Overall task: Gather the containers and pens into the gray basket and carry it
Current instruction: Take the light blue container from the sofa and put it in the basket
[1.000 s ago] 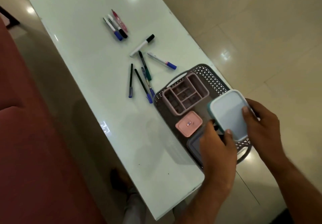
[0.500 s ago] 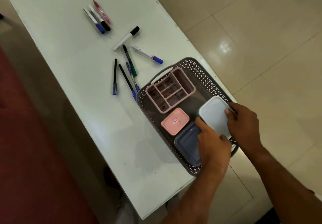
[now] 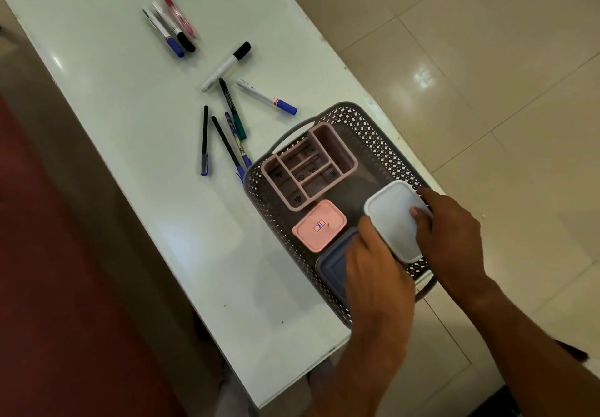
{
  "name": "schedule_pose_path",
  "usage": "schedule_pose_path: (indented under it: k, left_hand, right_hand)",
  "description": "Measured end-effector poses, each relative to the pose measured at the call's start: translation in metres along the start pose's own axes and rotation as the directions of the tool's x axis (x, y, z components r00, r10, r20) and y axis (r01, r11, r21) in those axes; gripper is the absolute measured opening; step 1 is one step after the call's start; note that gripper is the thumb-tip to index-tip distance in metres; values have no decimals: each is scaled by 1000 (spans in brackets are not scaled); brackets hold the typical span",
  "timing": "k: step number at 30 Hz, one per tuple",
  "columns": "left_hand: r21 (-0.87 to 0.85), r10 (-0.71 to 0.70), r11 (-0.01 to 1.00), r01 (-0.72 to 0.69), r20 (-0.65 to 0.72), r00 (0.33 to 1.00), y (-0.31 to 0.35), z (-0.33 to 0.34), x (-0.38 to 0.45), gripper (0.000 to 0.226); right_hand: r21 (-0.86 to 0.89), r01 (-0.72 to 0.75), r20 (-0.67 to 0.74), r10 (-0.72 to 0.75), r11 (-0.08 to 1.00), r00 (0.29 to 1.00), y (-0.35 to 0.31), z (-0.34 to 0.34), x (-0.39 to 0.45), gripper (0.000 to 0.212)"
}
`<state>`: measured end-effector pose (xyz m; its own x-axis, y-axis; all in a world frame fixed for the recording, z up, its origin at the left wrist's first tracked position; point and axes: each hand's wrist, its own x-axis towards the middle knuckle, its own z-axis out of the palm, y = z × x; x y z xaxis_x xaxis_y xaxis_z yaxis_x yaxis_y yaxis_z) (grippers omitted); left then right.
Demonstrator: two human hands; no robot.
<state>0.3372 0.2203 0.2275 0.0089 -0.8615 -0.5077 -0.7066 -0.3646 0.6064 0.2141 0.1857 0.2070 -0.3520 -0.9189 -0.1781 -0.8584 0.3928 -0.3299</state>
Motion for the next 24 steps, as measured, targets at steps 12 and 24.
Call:
schedule_pose_path:
  k: [12,24]
  left_hand:
    - [413,98,890,-194,243,965,-49,17,-9,114]
    - [408,99,895,-177,207,973,-56,10,-16,112]
  right_hand:
    - [-161,205,301,-150,965,942,-5,-4,-17,96]
    - [-147,186,331,-129,971,935,-6,-15,-26,95]
